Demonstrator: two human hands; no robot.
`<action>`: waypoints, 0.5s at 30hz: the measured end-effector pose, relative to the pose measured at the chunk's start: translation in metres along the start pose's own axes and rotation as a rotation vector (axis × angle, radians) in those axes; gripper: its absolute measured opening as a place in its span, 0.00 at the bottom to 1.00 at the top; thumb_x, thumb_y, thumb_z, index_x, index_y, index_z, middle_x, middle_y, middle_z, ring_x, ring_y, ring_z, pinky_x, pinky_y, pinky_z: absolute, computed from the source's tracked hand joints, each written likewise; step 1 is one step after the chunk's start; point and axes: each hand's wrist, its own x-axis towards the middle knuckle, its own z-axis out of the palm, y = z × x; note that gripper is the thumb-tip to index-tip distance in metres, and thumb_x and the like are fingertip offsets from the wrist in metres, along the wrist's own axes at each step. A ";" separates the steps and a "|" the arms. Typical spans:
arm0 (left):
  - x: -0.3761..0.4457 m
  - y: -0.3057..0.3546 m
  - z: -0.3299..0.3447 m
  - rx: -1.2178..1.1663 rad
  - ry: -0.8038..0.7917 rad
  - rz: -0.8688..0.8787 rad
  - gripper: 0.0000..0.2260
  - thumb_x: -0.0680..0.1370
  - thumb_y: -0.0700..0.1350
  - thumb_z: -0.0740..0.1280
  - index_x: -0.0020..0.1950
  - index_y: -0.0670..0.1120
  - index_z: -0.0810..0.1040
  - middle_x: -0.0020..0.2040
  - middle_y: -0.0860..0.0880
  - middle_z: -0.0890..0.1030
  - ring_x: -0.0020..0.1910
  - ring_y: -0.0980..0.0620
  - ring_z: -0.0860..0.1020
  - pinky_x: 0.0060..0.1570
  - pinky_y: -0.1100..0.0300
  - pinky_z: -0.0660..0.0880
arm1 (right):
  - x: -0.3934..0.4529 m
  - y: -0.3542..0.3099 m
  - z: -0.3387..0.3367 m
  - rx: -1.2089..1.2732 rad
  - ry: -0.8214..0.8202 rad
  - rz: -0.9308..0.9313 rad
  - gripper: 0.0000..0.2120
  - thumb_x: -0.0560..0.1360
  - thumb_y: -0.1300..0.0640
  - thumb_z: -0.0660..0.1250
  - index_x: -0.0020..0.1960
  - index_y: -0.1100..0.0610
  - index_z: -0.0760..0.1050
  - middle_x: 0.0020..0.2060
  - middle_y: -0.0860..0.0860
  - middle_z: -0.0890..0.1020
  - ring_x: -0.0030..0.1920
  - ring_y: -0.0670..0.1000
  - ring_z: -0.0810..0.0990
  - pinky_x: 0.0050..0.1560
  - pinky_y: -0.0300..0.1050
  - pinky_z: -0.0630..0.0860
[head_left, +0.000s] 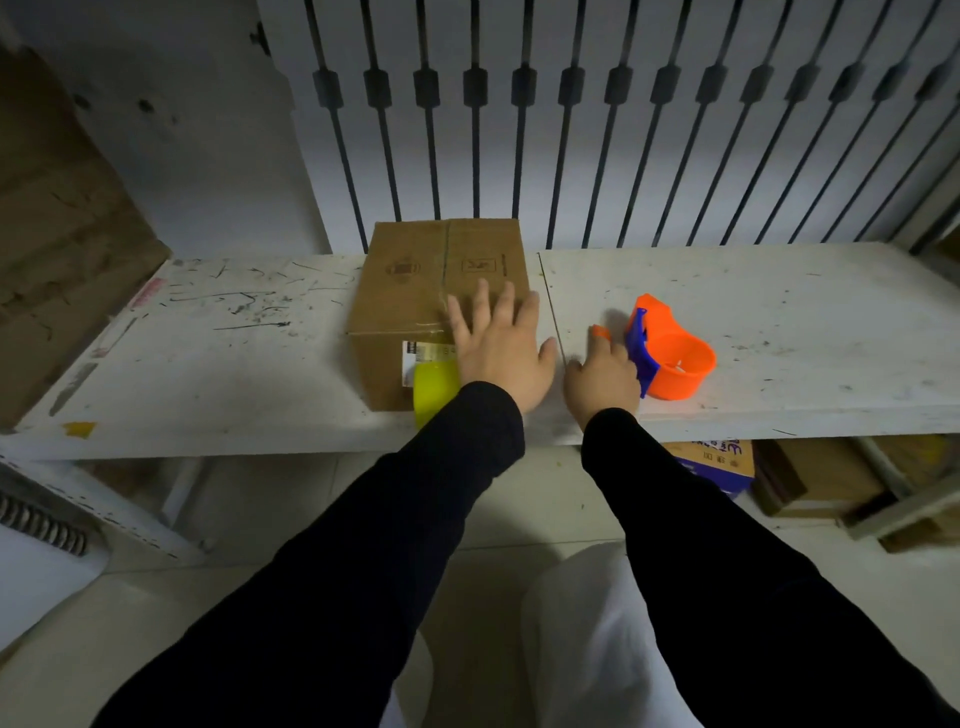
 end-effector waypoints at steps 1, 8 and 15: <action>0.000 0.005 0.004 0.005 -0.004 0.011 0.26 0.79 0.56 0.54 0.76 0.51 0.55 0.78 0.46 0.56 0.78 0.42 0.47 0.72 0.39 0.37 | 0.002 0.005 0.004 -0.014 -0.021 0.015 0.26 0.77 0.55 0.57 0.74 0.57 0.57 0.68 0.61 0.69 0.64 0.64 0.70 0.63 0.55 0.68; 0.000 0.013 0.028 0.042 -0.030 0.030 0.27 0.78 0.54 0.57 0.75 0.50 0.57 0.79 0.46 0.52 0.77 0.43 0.48 0.73 0.39 0.38 | 0.014 0.018 0.024 -0.112 -0.030 0.144 0.20 0.79 0.60 0.53 0.69 0.66 0.59 0.64 0.64 0.71 0.63 0.63 0.71 0.62 0.53 0.70; 0.000 0.007 0.033 0.060 -0.024 0.058 0.31 0.77 0.54 0.59 0.77 0.50 0.51 0.79 0.46 0.50 0.78 0.44 0.47 0.73 0.40 0.37 | 0.024 0.018 0.027 0.053 -0.106 0.348 0.17 0.78 0.61 0.56 0.65 0.68 0.62 0.63 0.65 0.70 0.63 0.63 0.71 0.63 0.52 0.70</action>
